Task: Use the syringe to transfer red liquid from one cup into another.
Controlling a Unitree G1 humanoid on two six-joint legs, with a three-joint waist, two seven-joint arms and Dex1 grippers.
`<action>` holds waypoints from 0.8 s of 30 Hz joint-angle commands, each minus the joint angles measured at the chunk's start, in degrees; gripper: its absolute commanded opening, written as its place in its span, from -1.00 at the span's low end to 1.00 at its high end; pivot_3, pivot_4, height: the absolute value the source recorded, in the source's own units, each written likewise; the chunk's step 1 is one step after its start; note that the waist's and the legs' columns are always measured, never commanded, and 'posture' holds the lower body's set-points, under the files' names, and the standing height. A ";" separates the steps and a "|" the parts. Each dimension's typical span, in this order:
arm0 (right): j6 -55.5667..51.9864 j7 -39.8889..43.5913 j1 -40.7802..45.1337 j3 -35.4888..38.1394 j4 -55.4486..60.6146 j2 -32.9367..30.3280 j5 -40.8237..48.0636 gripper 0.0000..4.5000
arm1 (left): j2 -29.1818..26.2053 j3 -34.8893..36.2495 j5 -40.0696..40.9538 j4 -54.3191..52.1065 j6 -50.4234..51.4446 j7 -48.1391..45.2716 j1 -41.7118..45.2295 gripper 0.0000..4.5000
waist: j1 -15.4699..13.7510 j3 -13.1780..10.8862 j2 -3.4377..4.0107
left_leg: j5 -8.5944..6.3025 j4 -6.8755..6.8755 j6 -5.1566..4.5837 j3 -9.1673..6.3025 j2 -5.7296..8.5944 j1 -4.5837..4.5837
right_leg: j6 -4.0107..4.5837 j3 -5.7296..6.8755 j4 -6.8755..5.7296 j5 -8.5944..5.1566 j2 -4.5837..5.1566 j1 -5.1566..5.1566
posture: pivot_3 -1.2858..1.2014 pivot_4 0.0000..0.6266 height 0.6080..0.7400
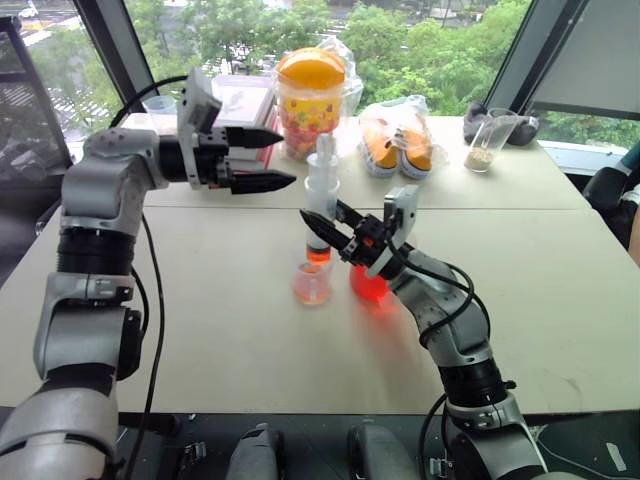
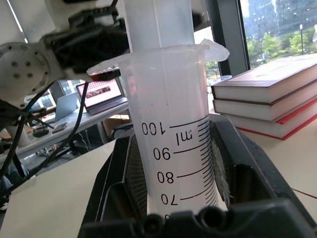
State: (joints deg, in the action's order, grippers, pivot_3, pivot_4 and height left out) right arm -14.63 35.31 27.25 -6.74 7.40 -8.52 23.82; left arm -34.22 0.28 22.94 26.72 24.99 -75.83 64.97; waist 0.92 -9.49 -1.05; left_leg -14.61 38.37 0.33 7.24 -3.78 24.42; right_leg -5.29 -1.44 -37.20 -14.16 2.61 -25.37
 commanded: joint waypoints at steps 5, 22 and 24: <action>2.01 1.11 -0.12 -0.72 1.42 -0.21 -1.48 -0.38 | 3.58 0.26 -0.75 5.76 -4.85 -0.68 6.32 0.97 | 0.23 0.00 0.00 | 0.00 0.00 0.00 0.01 0.00 -0.01 | 0.00 -0.01 0.00 0.00 0.00 -0.01 | 0.03 -0.52 1.00; 1.27 1.51 0.57 -0.33 1.51 -0.83 -2.26 -0.38 | 5.36 -0.74 -1.18 7.65 -5.08 -7.03 7.32 0.97 | 0.16 0.00 0.00 | 0.00 0.00 0.00 0.00 -0.01 0.00 | 0.00 -0.01 -0.01 0.00 -0.01 -0.01 | 0.03 -0.52 1.00; 1.14 1.54 0.58 -0.46 1.67 -0.86 -2.22 -0.38 | 6.24 -0.93 -1.54 8.17 -5.41 -6.10 7.42 0.97 | 0.14 0.00 0.00 | 0.00 0.00 0.00 0.00 0.00 0.00 | 0.00 -0.01 0.00 0.00 -0.01 -0.01 | 0.03 -0.52 1.00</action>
State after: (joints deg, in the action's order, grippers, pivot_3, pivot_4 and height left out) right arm -14.03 36.44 26.76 -7.29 6.86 -9.65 21.00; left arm -28.54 -0.86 21.82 35.41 20.49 -82.56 70.22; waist 1.06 -9.49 -1.05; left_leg -14.61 38.36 0.33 7.24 -3.79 24.42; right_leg -5.29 -1.45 -37.20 -14.16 2.60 -25.38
